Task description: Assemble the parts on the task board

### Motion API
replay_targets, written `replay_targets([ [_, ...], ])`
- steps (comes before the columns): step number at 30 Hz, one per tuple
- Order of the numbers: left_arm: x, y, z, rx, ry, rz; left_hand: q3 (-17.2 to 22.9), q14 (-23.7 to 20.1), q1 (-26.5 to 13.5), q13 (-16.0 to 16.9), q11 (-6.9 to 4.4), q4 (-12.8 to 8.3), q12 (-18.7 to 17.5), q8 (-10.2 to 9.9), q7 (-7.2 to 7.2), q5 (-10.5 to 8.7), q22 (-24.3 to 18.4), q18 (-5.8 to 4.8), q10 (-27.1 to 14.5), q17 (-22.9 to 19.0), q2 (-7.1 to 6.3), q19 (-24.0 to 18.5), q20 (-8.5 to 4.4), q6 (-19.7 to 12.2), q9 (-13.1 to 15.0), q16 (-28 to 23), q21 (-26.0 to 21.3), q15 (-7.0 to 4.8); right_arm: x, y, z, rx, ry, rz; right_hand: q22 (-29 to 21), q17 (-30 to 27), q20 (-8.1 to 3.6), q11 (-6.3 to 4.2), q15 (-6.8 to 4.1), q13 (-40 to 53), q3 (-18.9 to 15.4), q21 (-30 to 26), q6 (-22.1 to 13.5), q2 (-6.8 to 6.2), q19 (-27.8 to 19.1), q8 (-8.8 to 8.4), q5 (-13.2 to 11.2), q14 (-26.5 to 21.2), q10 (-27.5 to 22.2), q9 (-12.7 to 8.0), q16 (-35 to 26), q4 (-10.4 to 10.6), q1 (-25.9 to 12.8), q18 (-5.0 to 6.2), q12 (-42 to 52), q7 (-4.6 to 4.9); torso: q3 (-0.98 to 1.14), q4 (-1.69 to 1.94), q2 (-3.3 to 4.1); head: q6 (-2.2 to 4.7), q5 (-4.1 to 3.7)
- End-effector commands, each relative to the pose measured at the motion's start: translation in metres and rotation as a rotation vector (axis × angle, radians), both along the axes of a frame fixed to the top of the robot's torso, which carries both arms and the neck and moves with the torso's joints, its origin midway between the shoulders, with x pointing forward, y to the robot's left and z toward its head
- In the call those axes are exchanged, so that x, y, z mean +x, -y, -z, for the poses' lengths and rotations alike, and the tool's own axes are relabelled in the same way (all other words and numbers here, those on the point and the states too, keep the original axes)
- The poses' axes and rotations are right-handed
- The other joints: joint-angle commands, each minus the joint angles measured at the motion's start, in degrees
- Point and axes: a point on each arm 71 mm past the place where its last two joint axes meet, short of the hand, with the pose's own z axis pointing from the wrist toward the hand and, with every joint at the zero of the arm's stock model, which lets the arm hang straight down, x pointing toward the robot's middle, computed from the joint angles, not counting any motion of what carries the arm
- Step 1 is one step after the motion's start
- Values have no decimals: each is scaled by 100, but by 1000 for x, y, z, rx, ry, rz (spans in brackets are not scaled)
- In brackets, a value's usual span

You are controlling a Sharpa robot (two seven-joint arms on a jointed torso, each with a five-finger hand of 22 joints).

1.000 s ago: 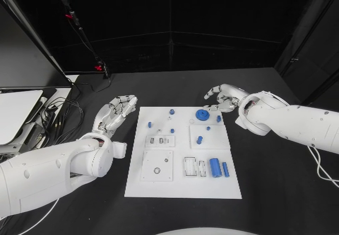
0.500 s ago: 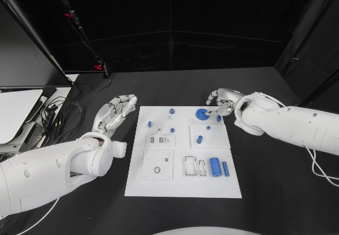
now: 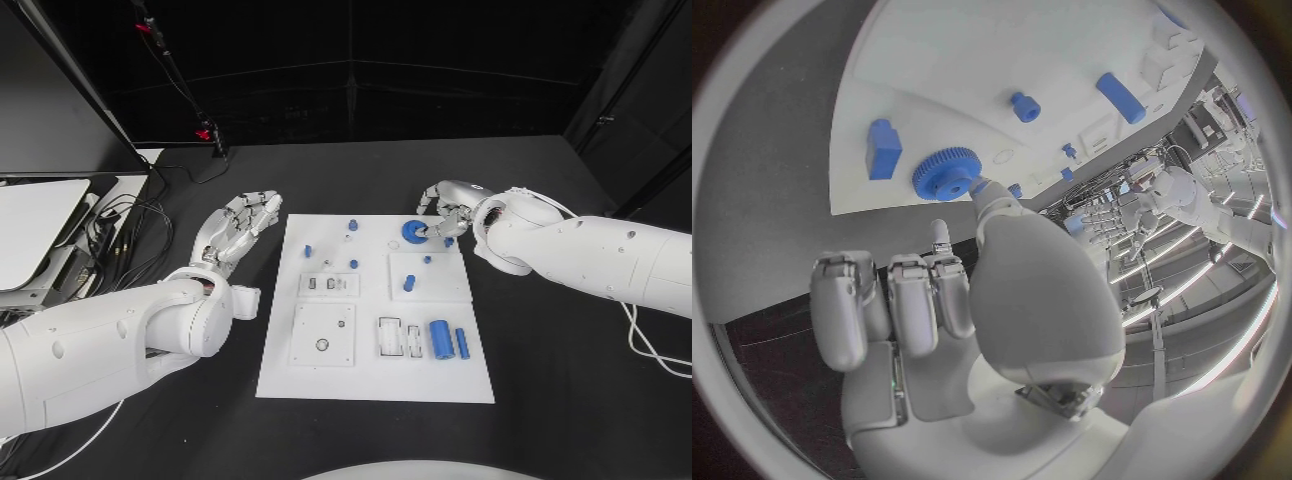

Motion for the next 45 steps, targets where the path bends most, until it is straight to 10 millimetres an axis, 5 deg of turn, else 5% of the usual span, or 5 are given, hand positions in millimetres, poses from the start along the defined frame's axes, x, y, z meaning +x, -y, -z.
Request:
replay_targets([
  [1,-8,0,-24,-77,337,29,45,-13,-17,1,25,3,39,-9,912,22,9,53,-7,8,47,4,35,33,-9,35,32,35,1,-3,2,-33,-16,-7,1507,1507,29,11,28,1507,48,18,57,28,605,17,-45,595,596,-14,14,4,63,-84,14,-4,-1,-3,2,-6,12],
  [26,-8,0,-24,-78,334,30,45,-10,-9,1,29,2,40,-13,913,31,12,52,-3,8,74,0,42,34,-9,39,38,42,4,-13,11,-81,-83,14,1507,1507,39,39,44,1507,147,18,220,171,605,-140,-153,595,596,-140,14,-5,45,-84,14,35,2,-2,-2,-41,46],
  [34,-8,0,-24,-76,333,28,47,-9,-5,0,30,1,41,-15,913,34,14,52,-2,8,86,0,44,35,-9,40,41,44,4,-14,12,-95,-97,30,1507,1507,58,53,54,1507,261,18,827,333,605,-485,-171,595,596,-357,14,-33,10,-84,14,23,2,0,-2,-42,46],
  [37,-8,0,-24,-76,333,28,47,-9,-5,0,30,1,41,-15,913,34,14,52,-2,8,86,0,44,35,-9,40,41,44,4,-15,12,-95,-95,30,1507,1507,32,-25,27,1507,382,18,1339,394,605,-950,-185,595,596,-582,14,-33,12,-84,14,12,2,1,-3,-47,54],
  [45,-8,0,-24,-75,331,28,47,-9,-5,0,30,1,41,-15,913,34,14,52,-2,8,86,0,44,35,-9,40,41,44,3,-17,10,-78,-72,22,1507,1507,-9,-87,-25,1507,563,18,1885,483,605,-1259,-163,595,596,-693,14,-122,136,-84,14,-102,1,1,-1,-51,57],
])
